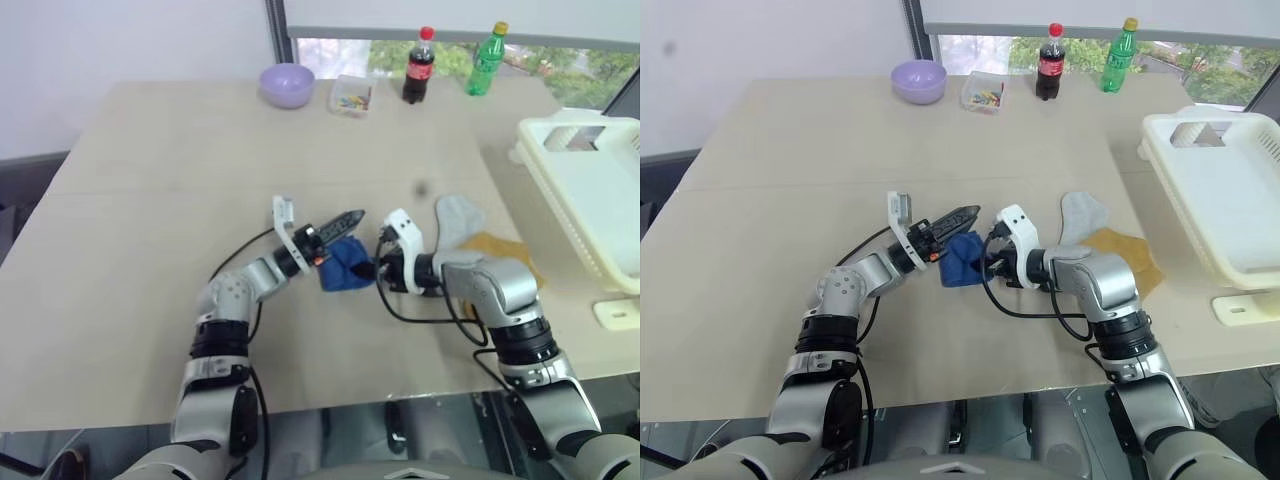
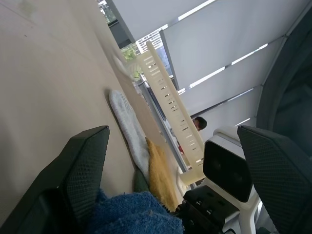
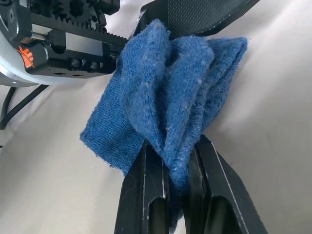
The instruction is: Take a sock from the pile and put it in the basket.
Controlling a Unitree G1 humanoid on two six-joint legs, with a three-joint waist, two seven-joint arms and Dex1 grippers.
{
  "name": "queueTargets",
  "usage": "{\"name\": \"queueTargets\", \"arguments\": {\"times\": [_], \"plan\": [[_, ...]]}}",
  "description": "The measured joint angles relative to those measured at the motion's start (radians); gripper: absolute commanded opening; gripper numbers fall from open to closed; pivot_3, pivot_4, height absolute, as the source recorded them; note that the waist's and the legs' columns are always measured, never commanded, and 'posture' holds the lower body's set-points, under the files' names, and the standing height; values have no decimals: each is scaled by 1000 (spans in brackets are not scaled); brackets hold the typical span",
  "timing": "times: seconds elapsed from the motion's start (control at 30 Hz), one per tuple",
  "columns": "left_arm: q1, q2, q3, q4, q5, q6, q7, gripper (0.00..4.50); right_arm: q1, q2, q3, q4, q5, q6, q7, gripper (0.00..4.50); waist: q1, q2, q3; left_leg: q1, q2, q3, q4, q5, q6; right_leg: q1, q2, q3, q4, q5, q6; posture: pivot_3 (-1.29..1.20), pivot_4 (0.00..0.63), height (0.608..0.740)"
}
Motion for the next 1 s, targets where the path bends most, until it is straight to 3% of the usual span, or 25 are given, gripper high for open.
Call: {"name": "queueTargets", "arguments": {"times": [0.2,0.43,0.57,0.7,0.83,1.0], "plan": [[8,46,-12,-32,31,-36,-20,4500,5,1,-11,-6,16,3,-17,103,-1,0,0,0,0,0,0,0,0,0,0,0,1,0,0,0,150,740],[138,210,-59,-194,145,-204,-195,4500,0,-22,-67,-47,25,37,-84,103,5,0,0,-2,0,1,0,0,0,-3,0,1,2,0,0,0,150,740],[192,263,-97,-246,252,-420,-306,4500,-7,-36,-92,-52,27,40,-113,103,5,0,0,-1,0,2,0,0,0,-3,0,2,2,0,0,0,150,740],[215,334,-254,-217,523,-821,-421,4500,-22,-58,-132,-92,38,78,-149,103,8,1,0,-2,0,3,0,0,0,-4,0,2,2,0,-1,0,150,740],[187,251,-314,-131,560,-976,-461,4500,-52,-90,-214,-224,105,198,-172,103,12,1,0,-2,0,3,1,0,0,-4,-1,2,2,0,0,0,150,740],[147,180,-326,-97,552,-1005,-476,4500,-46,-150,-304,-354,179,322,-173,103,10,2,1,-3,0,2,1,0,0,-4,-1,2,3,0,0,0,150,740]]}}
